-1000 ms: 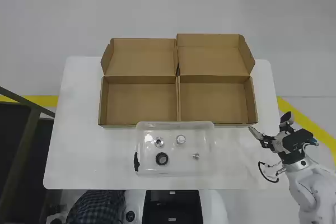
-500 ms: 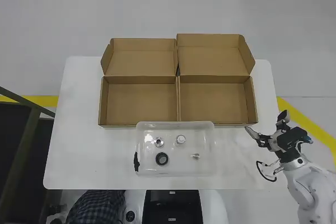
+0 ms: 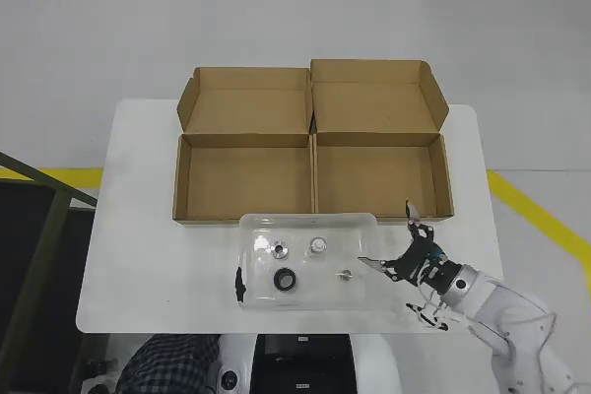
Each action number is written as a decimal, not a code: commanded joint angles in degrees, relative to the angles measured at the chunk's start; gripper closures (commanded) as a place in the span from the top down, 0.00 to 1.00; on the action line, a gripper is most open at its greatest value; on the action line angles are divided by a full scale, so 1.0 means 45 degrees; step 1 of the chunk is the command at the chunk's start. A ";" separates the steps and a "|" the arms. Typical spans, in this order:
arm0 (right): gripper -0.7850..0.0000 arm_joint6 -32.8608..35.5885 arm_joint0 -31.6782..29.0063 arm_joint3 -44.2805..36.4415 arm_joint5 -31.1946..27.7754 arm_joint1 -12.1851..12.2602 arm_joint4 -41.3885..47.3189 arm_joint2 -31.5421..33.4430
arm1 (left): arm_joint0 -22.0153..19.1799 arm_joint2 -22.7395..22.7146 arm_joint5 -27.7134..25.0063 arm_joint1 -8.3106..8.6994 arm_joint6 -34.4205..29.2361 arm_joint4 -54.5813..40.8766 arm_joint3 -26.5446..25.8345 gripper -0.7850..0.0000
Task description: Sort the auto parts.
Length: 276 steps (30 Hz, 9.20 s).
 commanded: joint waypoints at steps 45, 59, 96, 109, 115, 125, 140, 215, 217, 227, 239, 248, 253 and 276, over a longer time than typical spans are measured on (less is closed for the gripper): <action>0.54 0.3436 0.3841 0.2745 -0.0164 -0.0204 0.0520 -0.4864 | 0.0000 0.0000 0.0000 0.0000 0.0000 0.0000 0.0000 1.00; 0.00 0.3305 0.3854 0.2538 -0.0105 -0.0093 0.0286 -0.4813 | 0.0000 0.0000 0.0000 0.0000 0.0000 0.0000 0.0000 1.00; 0.00 0.1145 0.4224 0.1533 -0.1483 0.0445 0.8554 -0.1619 | 0.0000 0.0000 0.0000 0.0000 0.0000 0.0000 0.0000 1.00; 0.00 0.2442 0.5009 0.2613 -0.0883 0.0583 1.1445 -0.1170 | 0.0000 0.0000 0.0000 0.0000 0.0000 0.0000 0.0000 1.00; 0.00 0.2628 0.5103 0.2746 -0.0457 0.0609 1.1543 -0.1121 | 0.0000 0.0000 0.0000 0.0000 0.0000 0.0000 0.0000 1.00; 0.00 0.2666 0.5278 0.2925 0.0303 0.0596 1.0581 -0.1395 | 0.0000 0.0000 0.0000 0.0000 0.0000 0.0000 0.0000 1.00; 0.00 0.2479 0.6311 0.4781 0.3291 0.0316 0.6861 -0.3186 | 0.0000 0.0000 0.0000 0.0000 0.0000 0.0000 0.0000 1.00; 1.00 0.4803 0.3318 0.0147 0.1216 0.0445 0.2728 -0.2860 | 0.0000 0.0000 0.0000 0.0000 0.0000 0.0000 0.0000 1.00; 1.00 0.4961 0.3034 -0.0105 0.0725 0.0515 0.2348 -0.2831 | 0.0000 0.0000 0.0000 0.0000 0.0000 0.0000 0.0000 1.00; 1.00 0.5400 0.2317 -0.0407 -0.1249 0.0783 0.1109 -0.2834 | 0.0000 0.0000 0.0000 0.0000 0.0000 0.0000 0.0000 1.00; 1.00 0.6214 0.2126 -0.0350 -0.2353 0.0993 0.0199 -0.3081 | 0.0000 0.0000 0.0000 0.0000 0.0000 0.0000 0.0000 1.00; 1.00 0.6850 0.2606 0.0241 -0.2148 0.1001 0.0382 -0.3498 | 0.0000 0.0000 0.0000 0.0000 0.0000 0.0000 0.0000 1.00; 0.95 0.7235 0.2856 0.0443 -0.2159 0.1013 0.0491 -0.3717 | 0.0000 0.0000 0.0000 0.0000 0.0000 0.0000 0.0000 1.00; 0.48 0.8566 0.3439 0.0692 -0.2081 0.1062 -0.0138 -0.4961 | 0.0000 0.0000 0.0000 0.0000 0.0000 0.0000 0.0000 1.00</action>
